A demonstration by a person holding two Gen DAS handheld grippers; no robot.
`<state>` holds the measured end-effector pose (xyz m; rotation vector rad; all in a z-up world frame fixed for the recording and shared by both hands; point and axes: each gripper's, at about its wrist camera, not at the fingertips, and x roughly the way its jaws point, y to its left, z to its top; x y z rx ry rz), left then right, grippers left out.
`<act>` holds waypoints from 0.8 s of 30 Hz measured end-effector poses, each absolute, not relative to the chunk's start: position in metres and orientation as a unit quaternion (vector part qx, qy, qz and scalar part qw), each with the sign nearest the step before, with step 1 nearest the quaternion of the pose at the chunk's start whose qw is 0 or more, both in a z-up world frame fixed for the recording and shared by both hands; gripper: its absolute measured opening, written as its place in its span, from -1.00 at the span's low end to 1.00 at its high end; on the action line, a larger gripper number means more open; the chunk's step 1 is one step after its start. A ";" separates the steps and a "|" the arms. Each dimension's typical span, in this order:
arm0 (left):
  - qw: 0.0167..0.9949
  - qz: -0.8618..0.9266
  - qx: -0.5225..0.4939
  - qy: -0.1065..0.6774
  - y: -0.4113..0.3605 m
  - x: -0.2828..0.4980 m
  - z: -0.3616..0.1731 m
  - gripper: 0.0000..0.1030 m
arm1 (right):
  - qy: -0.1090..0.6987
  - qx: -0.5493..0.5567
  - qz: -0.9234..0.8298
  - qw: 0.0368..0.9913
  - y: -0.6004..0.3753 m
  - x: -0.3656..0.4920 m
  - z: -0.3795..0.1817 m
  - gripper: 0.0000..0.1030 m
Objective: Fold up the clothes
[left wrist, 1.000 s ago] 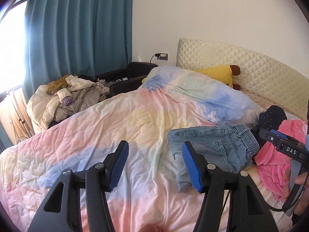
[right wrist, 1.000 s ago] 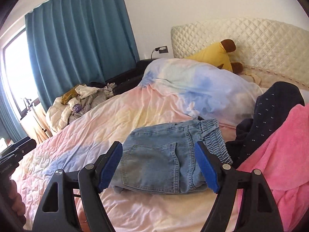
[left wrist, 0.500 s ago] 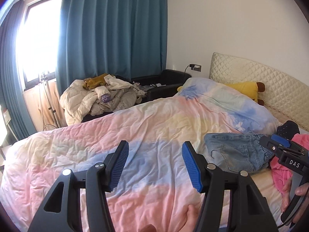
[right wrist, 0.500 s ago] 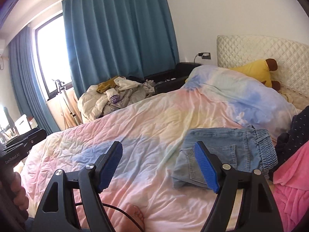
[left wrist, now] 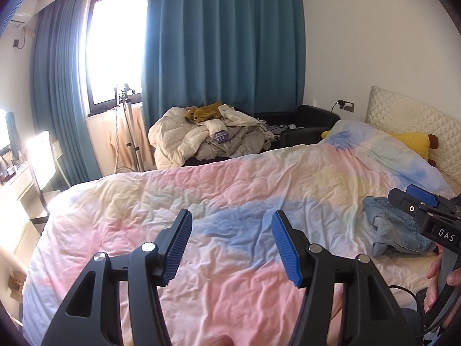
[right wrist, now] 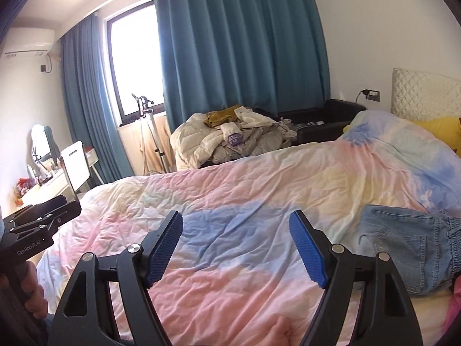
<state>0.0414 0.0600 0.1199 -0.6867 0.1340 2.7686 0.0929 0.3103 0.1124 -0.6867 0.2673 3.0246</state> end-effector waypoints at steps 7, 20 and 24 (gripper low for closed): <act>0.096 0.962 -0.253 0.026 0.017 0.026 0.099 0.15 | 0.068 -0.229 0.971 -0.032 0.260 0.055 0.094 0.51; 0.049 0.957 -0.287 0.001 -0.009 -0.012 0.034 0.15 | 0.045 -0.240 0.968 -0.055 0.226 0.008 0.042 0.51; 0.073 0.952 -0.298 0.012 0.013 -0.020 0.029 0.15 | 0.055 -0.233 0.970 -0.033 0.247 0.012 0.048 0.51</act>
